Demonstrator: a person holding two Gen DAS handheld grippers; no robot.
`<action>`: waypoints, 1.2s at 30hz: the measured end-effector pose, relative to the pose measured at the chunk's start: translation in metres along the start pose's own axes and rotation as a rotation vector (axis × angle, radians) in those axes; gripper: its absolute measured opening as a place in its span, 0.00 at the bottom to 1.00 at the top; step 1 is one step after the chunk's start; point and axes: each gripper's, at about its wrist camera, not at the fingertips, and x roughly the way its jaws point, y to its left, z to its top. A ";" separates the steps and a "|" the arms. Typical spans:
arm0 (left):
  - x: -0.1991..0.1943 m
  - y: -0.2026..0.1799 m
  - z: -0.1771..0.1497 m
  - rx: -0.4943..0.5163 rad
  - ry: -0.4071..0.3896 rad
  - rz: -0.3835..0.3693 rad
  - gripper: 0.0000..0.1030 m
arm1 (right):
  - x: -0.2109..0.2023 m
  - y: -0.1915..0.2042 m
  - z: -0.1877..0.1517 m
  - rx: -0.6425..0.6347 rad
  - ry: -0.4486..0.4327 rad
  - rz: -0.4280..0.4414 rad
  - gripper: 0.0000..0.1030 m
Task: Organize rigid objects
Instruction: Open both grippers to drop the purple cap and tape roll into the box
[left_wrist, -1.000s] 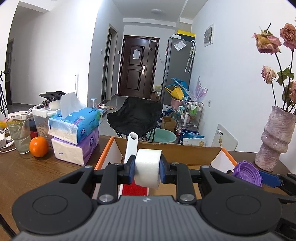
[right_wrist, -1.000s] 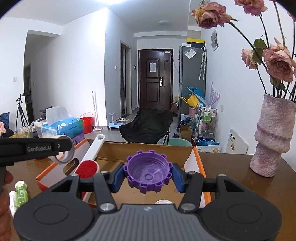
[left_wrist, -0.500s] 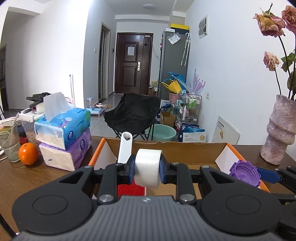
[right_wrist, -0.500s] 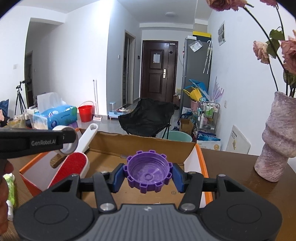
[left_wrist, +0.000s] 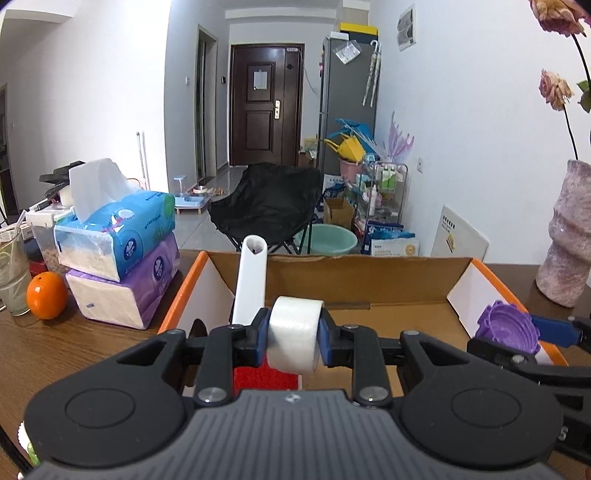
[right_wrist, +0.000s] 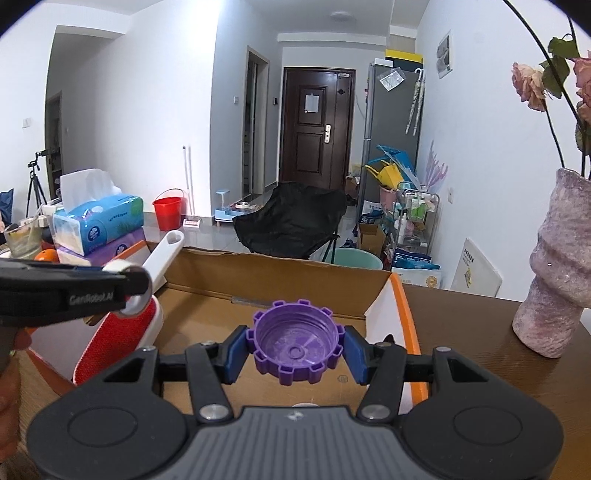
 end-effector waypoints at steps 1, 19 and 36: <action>-0.001 0.000 0.000 0.003 -0.001 0.003 0.39 | 0.000 -0.001 0.000 0.001 0.002 -0.006 0.60; -0.013 0.011 0.007 -0.022 -0.033 0.110 1.00 | -0.004 -0.006 0.000 0.002 -0.009 -0.054 1.00; -0.044 0.013 0.004 -0.026 -0.067 0.115 1.00 | -0.035 -0.001 -0.002 -0.016 -0.072 -0.071 1.00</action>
